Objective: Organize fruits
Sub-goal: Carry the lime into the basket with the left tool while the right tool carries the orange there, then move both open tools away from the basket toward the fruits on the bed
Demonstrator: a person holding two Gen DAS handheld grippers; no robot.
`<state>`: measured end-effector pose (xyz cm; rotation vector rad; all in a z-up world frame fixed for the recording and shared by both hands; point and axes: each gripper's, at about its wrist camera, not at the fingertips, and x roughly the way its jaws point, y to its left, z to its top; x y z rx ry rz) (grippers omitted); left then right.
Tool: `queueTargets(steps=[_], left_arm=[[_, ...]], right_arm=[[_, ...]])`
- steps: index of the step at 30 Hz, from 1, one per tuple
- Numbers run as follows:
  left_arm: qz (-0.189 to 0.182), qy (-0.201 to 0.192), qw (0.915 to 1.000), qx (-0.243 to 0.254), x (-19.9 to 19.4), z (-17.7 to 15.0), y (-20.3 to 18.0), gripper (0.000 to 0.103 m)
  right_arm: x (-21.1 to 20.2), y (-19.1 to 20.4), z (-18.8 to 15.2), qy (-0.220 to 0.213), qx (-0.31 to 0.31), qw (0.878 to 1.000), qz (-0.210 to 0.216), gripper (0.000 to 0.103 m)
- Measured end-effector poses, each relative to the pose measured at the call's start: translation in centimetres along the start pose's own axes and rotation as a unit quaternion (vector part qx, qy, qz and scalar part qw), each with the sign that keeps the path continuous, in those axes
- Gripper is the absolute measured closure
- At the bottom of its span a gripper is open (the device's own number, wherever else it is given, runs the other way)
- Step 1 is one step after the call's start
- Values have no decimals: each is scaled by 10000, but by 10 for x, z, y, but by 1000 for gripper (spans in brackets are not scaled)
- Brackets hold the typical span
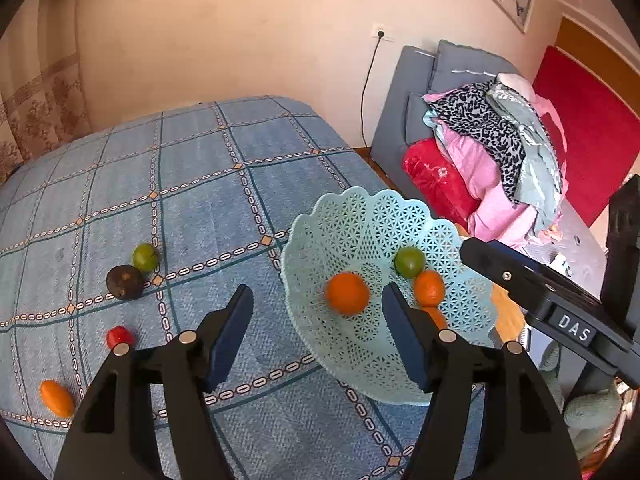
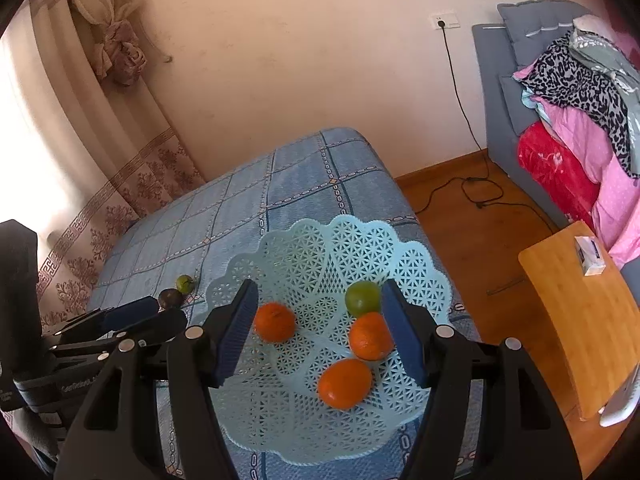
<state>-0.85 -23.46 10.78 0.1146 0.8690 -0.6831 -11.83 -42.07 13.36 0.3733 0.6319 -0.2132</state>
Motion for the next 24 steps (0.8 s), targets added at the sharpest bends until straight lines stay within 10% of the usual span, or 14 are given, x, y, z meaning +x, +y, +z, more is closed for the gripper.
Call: queueTargets(steps=[24], left_arm=[[344, -183, 9984, -408, -25, -12, 47, 29]], right_arm=[[5, 36, -10, 91, -387, 9989, 242, 37]])
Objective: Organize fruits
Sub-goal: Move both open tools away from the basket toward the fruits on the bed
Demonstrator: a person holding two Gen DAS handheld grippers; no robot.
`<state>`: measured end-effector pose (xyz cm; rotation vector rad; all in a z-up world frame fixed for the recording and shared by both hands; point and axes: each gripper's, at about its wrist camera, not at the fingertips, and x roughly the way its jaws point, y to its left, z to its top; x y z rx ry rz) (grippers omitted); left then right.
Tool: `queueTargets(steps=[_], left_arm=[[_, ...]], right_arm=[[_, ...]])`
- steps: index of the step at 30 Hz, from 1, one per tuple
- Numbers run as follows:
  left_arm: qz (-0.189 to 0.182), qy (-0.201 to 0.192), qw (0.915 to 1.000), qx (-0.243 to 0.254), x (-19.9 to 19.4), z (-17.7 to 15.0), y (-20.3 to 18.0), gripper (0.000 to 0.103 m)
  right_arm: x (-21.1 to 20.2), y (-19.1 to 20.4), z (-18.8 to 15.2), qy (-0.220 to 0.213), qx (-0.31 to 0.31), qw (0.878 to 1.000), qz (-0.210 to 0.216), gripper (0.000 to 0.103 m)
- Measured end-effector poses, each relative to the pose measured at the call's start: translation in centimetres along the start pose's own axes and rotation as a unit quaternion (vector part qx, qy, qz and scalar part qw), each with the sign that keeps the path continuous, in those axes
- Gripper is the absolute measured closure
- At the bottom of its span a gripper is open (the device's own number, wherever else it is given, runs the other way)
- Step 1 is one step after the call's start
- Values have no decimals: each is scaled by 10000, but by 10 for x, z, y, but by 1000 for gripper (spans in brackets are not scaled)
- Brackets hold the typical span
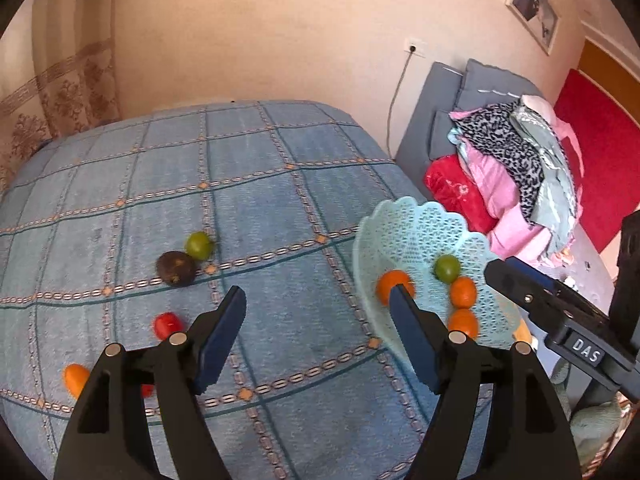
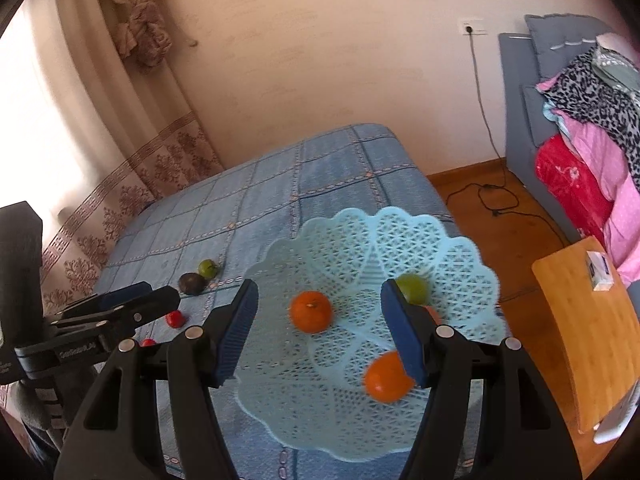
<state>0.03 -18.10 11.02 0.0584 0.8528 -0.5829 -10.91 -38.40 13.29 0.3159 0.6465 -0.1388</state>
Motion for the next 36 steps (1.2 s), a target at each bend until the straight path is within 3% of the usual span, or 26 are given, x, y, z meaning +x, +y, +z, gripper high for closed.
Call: queueTargets(steps=[19, 26, 33, 36], left_arm=[[767, -410, 9960, -203, -49, -32, 67, 29], [875, -439, 9945, -364, -58, -44, 93, 29], [1195, -423, 9903, -575, -61, -58, 121, 29], [1507, -473, 9858, -569, -60, -66, 130, 29]], right_arm=[[20, 71, -18, 179, -664, 9966, 446, 37], [33, 94, -26, 318, -834, 9943, 582, 37], [48, 118, -38, 485, -1063, 9906, 706, 37], [56, 129, -44, 591, -1143, 9886, 777, 37]])
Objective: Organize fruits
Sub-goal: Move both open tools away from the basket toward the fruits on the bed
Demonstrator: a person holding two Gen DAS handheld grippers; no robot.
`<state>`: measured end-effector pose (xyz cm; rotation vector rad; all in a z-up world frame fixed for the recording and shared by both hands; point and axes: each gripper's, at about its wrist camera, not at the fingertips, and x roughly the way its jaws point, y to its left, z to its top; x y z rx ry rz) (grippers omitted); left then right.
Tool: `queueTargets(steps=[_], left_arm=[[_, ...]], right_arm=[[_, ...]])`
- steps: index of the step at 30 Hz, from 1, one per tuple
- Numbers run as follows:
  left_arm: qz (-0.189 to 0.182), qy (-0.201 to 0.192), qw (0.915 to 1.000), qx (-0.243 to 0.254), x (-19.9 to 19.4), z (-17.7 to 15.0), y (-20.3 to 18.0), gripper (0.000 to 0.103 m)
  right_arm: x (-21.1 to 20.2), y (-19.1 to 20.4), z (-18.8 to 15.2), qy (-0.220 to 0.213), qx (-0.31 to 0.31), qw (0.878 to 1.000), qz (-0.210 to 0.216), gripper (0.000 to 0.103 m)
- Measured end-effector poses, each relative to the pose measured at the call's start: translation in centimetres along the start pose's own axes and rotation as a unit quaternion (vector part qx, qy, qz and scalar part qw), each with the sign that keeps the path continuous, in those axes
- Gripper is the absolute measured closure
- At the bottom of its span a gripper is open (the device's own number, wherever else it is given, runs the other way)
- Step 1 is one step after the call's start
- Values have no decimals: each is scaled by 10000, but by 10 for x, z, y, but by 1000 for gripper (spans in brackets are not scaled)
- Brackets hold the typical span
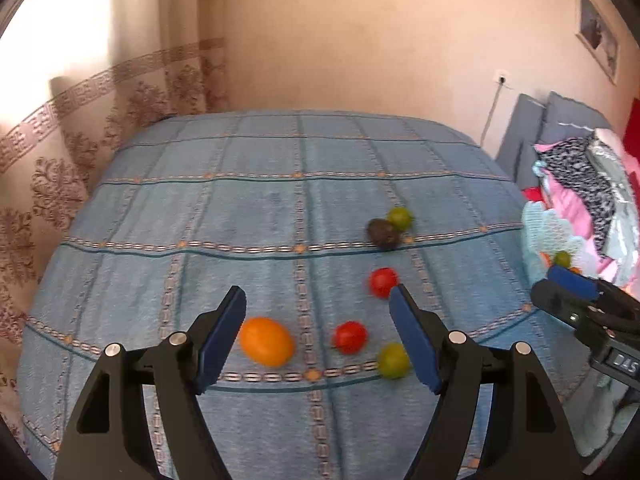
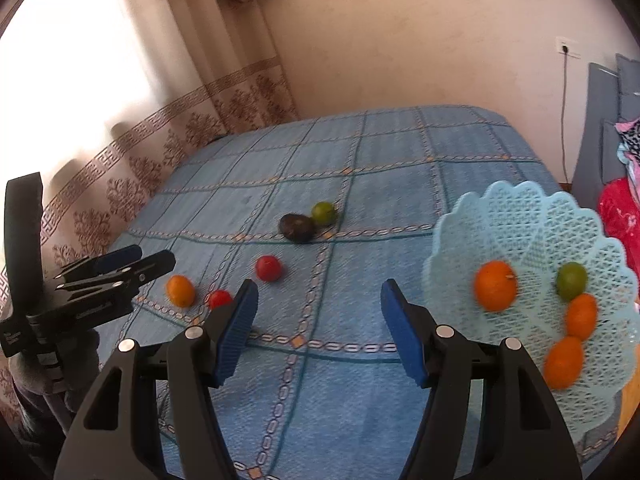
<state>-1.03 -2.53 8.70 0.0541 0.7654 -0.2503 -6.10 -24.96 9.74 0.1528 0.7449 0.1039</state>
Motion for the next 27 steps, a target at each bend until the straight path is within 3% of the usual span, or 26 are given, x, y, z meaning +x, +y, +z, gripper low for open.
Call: queueTargets(steps=[12, 27], left_arm=[[439, -126, 9990, 30, 3, -16, 24, 29], [630, 35, 9980, -57, 16, -30, 47, 29]], right_arm=[[26, 33, -15, 198, -250, 9994, 101, 37], [53, 58, -27, 411, -581, 9973, 188, 37]])
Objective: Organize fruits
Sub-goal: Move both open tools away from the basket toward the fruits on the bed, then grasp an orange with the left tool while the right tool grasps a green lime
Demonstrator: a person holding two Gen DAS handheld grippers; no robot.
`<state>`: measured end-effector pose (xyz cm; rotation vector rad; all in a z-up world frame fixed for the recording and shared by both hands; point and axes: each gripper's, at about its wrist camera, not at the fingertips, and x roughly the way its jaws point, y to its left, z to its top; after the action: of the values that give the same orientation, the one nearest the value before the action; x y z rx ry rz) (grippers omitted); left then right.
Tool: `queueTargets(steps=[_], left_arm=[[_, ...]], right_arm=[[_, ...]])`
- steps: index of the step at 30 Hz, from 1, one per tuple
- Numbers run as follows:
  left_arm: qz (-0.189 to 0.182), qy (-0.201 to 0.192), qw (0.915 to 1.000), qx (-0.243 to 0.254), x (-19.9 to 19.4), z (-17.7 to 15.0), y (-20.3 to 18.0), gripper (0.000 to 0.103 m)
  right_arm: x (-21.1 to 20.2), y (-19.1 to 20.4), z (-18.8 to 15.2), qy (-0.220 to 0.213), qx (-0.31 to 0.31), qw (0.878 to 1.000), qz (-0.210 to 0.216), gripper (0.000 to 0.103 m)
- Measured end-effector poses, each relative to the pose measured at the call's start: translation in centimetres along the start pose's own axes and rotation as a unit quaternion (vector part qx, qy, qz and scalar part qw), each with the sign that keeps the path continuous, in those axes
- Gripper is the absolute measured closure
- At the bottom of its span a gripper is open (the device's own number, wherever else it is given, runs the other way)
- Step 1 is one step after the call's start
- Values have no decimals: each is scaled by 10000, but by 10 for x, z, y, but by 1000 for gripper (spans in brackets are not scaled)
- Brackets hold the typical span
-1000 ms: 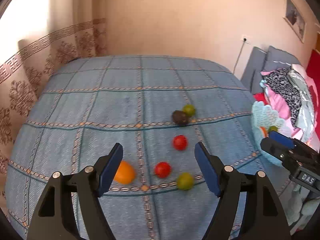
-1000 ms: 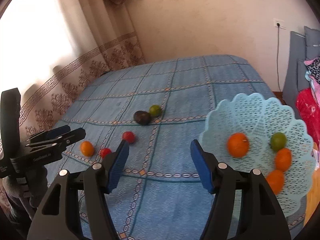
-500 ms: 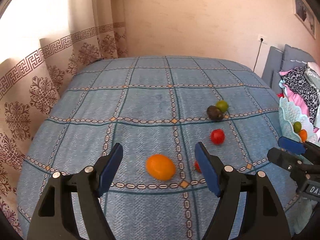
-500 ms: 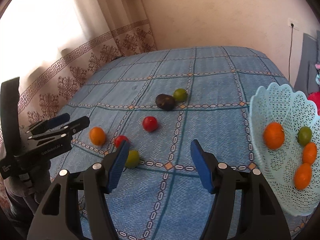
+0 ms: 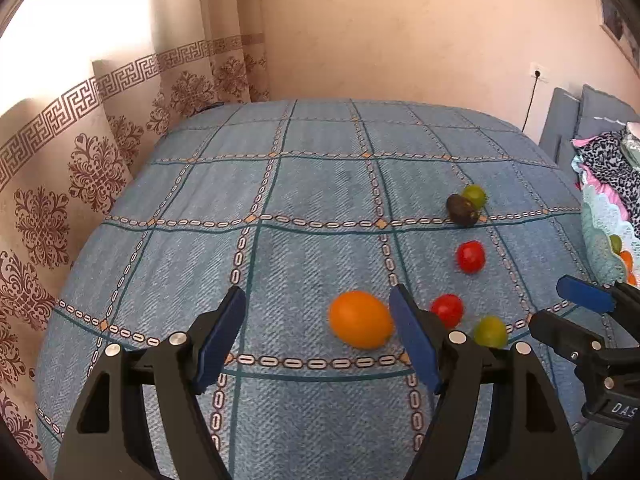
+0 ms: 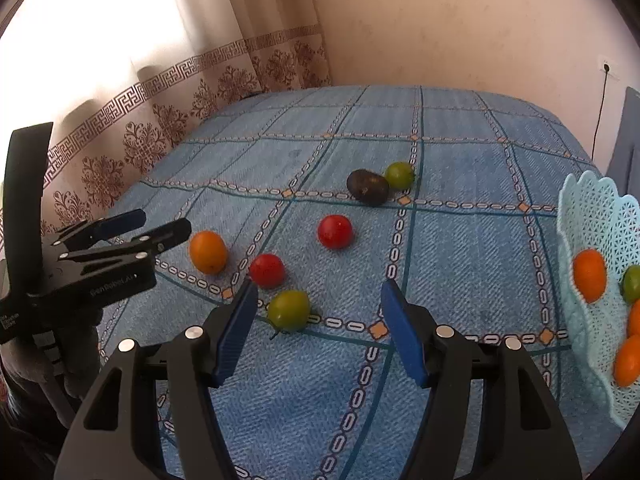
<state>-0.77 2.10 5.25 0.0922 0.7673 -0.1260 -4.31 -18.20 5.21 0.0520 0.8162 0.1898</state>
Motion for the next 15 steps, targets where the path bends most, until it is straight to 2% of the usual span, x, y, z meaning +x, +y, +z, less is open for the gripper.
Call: queueTargets(steps=[7, 15], left_arm=[[49, 221, 9997, -65, 14, -8, 10, 29], [-86, 247, 9996, 69, 16, -12, 2, 29]], right_arm=[[13, 6, -5, 173, -70, 9998, 63, 37], [26, 16, -10, 373, -231, 9989, 139, 37]])
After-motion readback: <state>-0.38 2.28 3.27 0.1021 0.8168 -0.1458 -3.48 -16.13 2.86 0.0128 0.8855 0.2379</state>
